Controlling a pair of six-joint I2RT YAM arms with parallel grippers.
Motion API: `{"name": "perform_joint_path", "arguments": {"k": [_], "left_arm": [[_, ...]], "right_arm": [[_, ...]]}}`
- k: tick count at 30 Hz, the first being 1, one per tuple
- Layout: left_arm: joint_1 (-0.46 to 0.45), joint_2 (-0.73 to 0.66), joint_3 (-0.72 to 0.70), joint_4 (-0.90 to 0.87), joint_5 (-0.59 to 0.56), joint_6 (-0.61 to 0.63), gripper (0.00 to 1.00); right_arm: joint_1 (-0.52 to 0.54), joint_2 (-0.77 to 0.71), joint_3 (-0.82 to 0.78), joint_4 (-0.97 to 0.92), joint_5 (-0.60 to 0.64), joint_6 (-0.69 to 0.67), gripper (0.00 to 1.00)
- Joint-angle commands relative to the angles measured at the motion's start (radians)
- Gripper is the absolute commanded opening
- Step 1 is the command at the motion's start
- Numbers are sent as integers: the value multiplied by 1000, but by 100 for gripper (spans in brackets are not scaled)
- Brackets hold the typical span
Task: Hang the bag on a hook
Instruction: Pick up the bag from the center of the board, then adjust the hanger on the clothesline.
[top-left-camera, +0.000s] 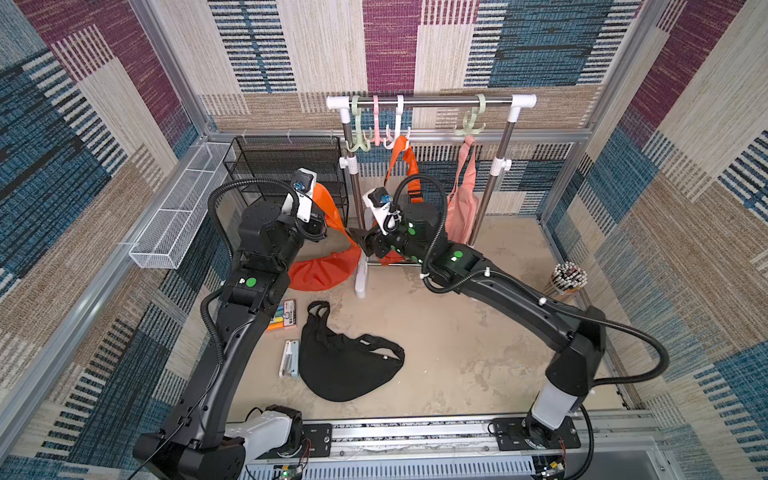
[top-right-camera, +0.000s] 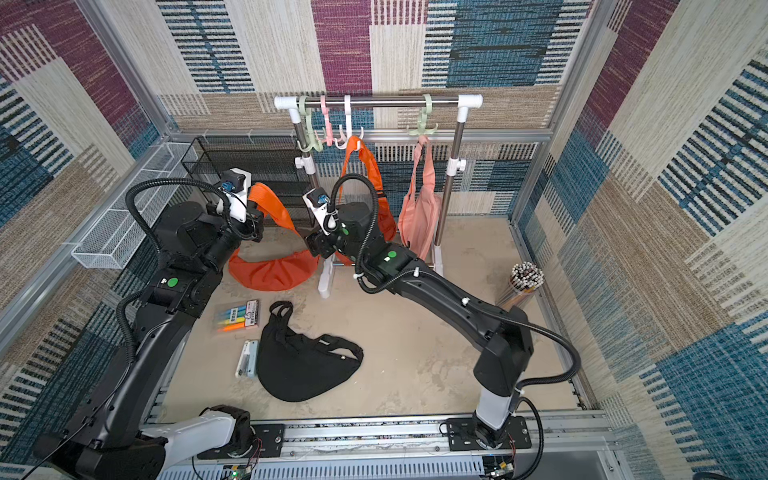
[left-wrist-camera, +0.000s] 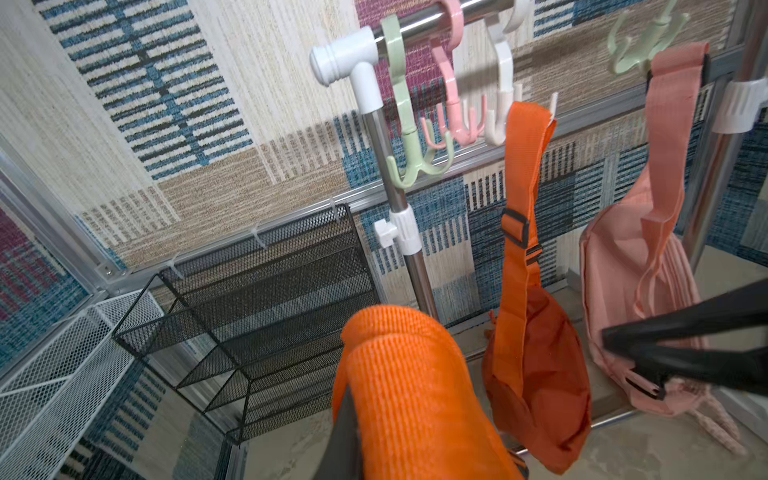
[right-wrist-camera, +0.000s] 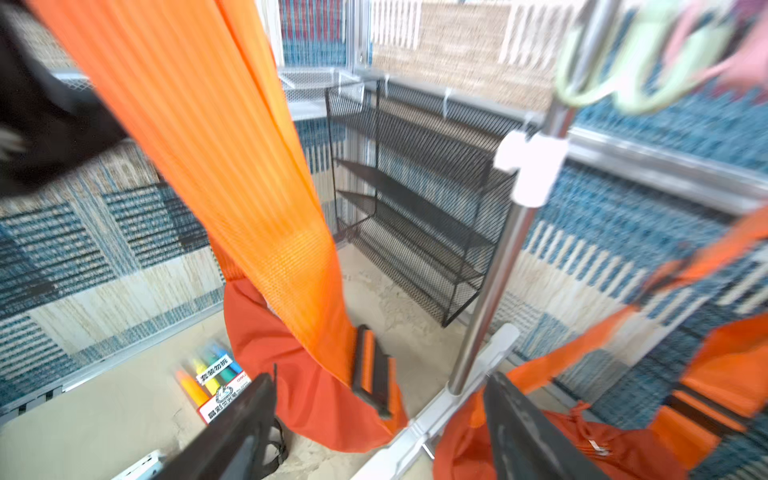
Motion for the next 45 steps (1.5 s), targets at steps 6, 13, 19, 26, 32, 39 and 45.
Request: {"name": "perform_joint_path", "arguments": {"k": [6,13,19,26,32,39,45], "left_arm": [[38,-9,-26,72,39,-77,0],[40,-37,-76,64,67,-111,0],[40,-75,-156,78,76,-140,0],[40,-87,-199,87,95,-157,0],[40,-82,-203,96,108,-168,0],[41,-86,-203,92,123,-168,0],[40,-84,-206,94,133,-174,0]], "right_arm": [[-125,-102,-6,36,83,18,91],[-206,115,418,-77,50,17,86],[-229,433,956,-241,115,23,84],[-253,495,916,-106,134,41,80],[-275,596,1014,-37,158,43,74],[-299,628,1006,16,168,65,54],[-322,624,1006,22,172,74,36]]}}
